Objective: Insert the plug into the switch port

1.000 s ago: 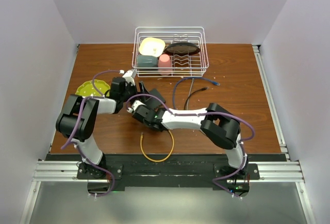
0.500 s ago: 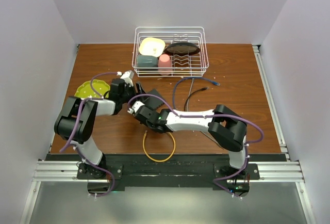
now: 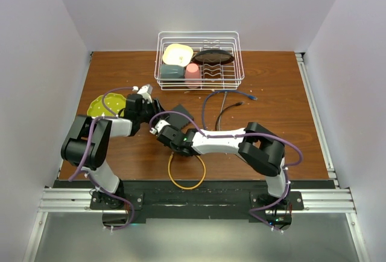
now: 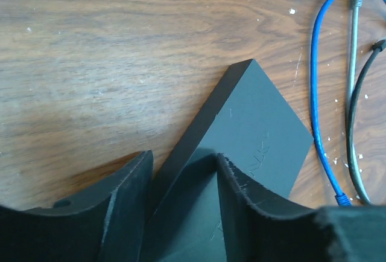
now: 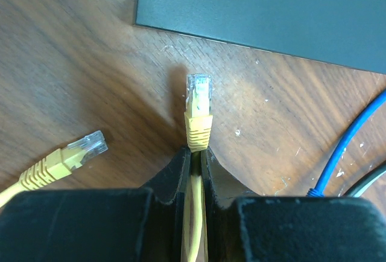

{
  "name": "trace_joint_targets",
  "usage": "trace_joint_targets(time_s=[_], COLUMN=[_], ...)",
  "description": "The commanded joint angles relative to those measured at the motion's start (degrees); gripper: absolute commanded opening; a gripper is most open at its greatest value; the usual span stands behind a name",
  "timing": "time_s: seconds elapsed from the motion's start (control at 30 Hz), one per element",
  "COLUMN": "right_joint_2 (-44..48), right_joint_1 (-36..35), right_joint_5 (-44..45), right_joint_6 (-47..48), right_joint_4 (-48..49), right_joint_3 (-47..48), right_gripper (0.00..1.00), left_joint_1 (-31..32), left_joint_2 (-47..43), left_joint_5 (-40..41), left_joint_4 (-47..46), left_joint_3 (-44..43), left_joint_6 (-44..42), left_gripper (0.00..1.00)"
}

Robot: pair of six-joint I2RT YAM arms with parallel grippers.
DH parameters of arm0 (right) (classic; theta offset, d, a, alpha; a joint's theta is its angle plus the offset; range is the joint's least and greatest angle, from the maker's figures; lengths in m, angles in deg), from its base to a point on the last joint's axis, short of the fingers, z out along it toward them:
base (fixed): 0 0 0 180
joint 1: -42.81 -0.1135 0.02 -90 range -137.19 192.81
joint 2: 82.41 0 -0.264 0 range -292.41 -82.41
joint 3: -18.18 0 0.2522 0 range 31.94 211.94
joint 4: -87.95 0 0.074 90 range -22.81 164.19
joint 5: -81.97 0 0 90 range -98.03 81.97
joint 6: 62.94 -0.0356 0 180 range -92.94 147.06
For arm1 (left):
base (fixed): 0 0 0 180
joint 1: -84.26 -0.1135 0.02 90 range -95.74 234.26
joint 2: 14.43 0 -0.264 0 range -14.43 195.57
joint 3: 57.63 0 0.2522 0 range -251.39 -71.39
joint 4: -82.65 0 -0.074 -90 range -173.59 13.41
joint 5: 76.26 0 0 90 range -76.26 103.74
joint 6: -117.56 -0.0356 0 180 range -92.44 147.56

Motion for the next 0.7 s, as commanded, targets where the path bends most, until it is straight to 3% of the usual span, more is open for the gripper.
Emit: trace_joint_targets(time_s=[0.0,0.67], right_joint_2=[-0.68,-5.33], right_joint_1=[-0.32,-0.32], right_joint_5=[-0.96,0.36], right_joint_6=[-1.09,-3.11], right_joint_4=[-0.44,-7.64], right_joint_3=[1.31,8.86], right_gripper=[0.0,0.0], left_joint_1=[-0.85,-1.46], left_joint_2=[0.26,2.02], left_joint_5=[0.99,-1.82], left_joint_4=[3.95,2.81], left_joint_3=[1.37,1.11], left_joint_6=[-0.14,-0.23], left_gripper=[0.49,0.46])
